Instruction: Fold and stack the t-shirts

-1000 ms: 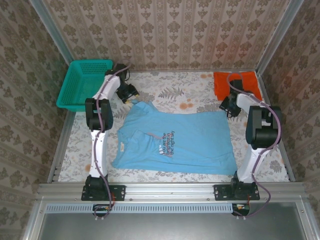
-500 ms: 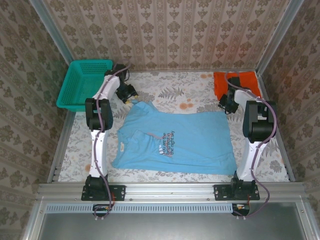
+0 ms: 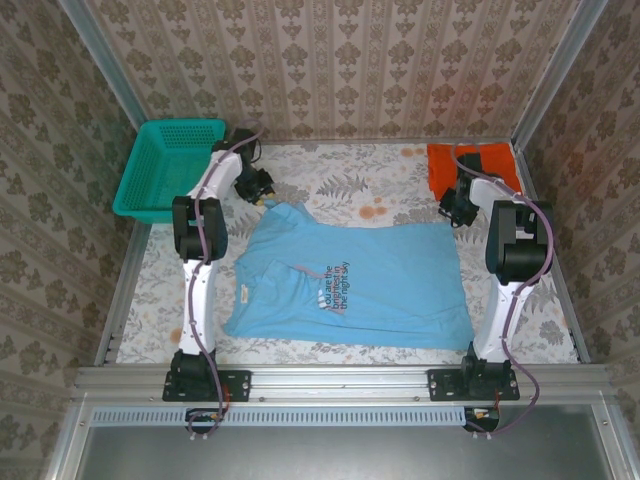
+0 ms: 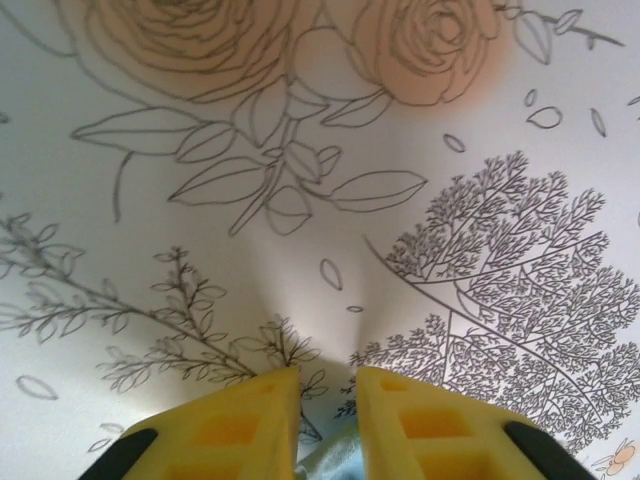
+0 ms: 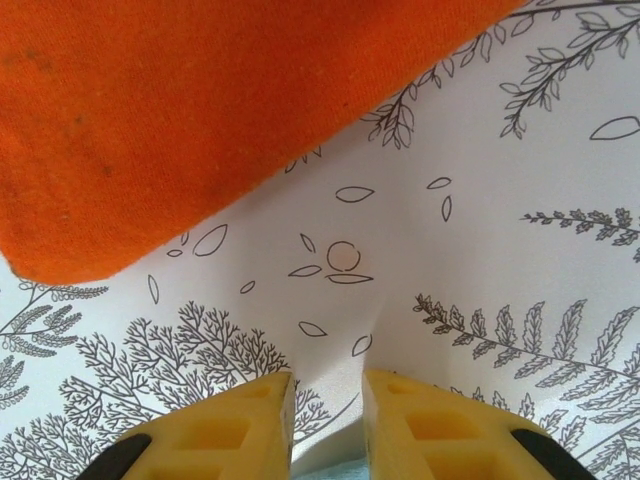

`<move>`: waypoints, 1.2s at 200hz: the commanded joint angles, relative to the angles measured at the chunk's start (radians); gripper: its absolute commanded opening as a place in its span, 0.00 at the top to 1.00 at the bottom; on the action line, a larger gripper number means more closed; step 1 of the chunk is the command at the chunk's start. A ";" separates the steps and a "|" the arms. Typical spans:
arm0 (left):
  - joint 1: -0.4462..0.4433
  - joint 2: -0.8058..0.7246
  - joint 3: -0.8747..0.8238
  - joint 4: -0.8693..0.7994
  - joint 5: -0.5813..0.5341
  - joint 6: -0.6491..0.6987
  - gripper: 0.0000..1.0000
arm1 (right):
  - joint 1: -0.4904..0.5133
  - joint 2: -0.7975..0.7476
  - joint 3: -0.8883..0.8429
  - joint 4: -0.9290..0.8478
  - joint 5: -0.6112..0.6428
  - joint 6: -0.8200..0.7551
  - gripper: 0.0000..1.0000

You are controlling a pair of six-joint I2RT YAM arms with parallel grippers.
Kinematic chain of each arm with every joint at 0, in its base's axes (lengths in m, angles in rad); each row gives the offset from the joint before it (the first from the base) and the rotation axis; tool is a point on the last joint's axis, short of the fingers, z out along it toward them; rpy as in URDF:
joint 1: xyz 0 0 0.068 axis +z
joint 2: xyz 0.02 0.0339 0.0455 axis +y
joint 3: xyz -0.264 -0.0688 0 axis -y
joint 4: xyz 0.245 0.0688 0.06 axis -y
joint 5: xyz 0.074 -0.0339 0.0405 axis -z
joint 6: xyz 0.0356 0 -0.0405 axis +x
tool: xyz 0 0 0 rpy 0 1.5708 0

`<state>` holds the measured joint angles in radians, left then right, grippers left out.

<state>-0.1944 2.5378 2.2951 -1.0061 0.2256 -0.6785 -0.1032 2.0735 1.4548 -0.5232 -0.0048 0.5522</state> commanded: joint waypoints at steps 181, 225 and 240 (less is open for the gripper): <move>-0.048 -0.057 0.027 -0.023 -0.047 0.016 1.00 | 0.008 0.039 0.024 -0.089 -0.041 -0.028 0.70; -0.054 -0.070 0.028 -0.017 -0.048 0.021 1.00 | -0.008 -0.009 -0.008 -0.082 -0.023 -0.009 0.65; -0.055 -0.071 0.029 -0.022 -0.053 0.023 1.00 | -0.016 -0.019 -0.005 -0.085 -0.021 -0.010 0.63</move>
<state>-0.2436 2.5210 2.2982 -1.0031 0.1925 -0.6762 -0.1078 2.0830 1.4780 -0.5522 -0.0170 0.5449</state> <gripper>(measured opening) 0.041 0.357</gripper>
